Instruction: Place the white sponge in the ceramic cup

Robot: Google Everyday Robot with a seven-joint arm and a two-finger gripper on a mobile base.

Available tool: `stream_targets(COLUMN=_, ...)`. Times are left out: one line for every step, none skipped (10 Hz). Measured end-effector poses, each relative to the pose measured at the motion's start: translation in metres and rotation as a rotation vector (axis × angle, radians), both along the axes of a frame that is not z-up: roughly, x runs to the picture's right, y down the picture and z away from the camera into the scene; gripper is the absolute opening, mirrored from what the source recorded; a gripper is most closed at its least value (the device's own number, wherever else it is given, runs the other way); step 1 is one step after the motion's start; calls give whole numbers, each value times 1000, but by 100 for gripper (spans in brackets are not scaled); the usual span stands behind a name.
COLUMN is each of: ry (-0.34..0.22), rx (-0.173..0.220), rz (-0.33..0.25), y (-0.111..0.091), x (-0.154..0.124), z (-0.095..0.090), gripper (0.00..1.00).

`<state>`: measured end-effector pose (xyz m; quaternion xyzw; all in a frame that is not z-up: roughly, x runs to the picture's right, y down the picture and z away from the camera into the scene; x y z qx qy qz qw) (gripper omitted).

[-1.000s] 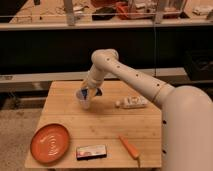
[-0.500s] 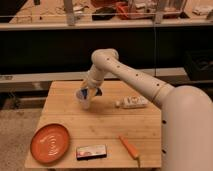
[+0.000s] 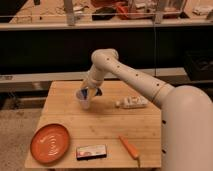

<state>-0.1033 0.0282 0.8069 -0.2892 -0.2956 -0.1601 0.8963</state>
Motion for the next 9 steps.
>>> stream_targets(ry=0, rx=0, rz=-1, y=0, x=0, z=0, gripper=32)
stream_targets(ry=-1, rx=0, rz=-2, y=0, x=0, z=0, gripper=32)
stream_targets(ry=-2, rx=0, rz=-3, y=0, x=-1, z=0, gripper=34)
stream_targets(ry=-2, rx=0, rz=-3, y=0, x=-1, z=0, gripper=37)
stream_targets(ry=-1, rx=0, rz=-4, y=0, x=0, z=0, gripper=37)
stream_targets(ry=-2, rx=0, rz=-4, y=0, x=0, z=0, gripper=37)
stream_targets(ry=-2, rx=0, rz=-5, y=0, x=0, z=0, gripper=37)
stream_targets(ry=-2, rx=-1, rz=-6, y=0, x=0, z=0, gripper=35)
stream_targets(ry=-3, rx=0, rz=-9, y=0, x=0, z=0, gripper=32)
